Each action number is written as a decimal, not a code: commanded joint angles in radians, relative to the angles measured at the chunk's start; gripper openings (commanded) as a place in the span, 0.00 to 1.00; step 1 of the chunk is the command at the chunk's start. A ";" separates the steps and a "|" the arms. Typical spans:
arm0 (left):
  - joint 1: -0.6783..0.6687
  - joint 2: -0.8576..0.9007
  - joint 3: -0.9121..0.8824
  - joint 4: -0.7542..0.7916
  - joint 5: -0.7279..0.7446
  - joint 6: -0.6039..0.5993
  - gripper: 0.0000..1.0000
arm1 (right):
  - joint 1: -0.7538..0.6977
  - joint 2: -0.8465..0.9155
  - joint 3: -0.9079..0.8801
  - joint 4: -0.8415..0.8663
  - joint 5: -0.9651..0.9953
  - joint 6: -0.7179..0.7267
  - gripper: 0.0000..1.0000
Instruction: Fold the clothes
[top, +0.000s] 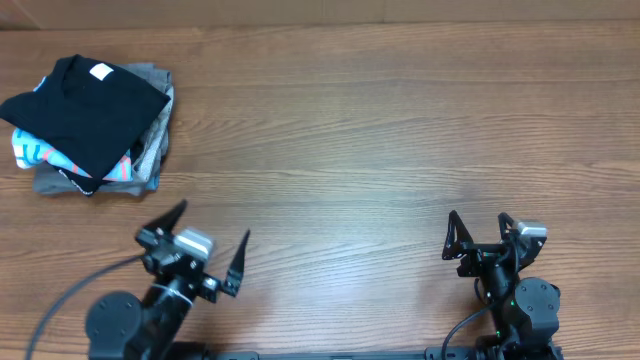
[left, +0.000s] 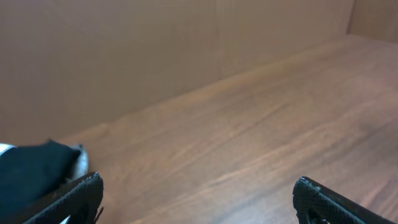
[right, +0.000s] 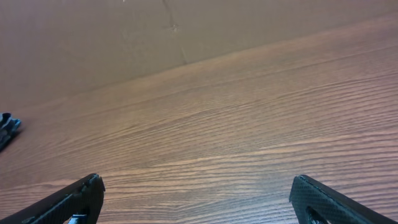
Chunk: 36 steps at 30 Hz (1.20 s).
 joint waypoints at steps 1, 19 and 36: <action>-0.009 -0.142 -0.189 0.089 0.006 -0.049 1.00 | -0.003 -0.010 -0.004 0.006 -0.006 0.000 1.00; -0.013 -0.238 -0.529 0.371 -0.015 -0.093 1.00 | -0.003 -0.010 -0.004 0.006 -0.006 0.000 1.00; -0.014 -0.237 -0.529 0.370 -0.015 -0.093 1.00 | -0.003 -0.010 -0.004 0.006 -0.006 0.000 1.00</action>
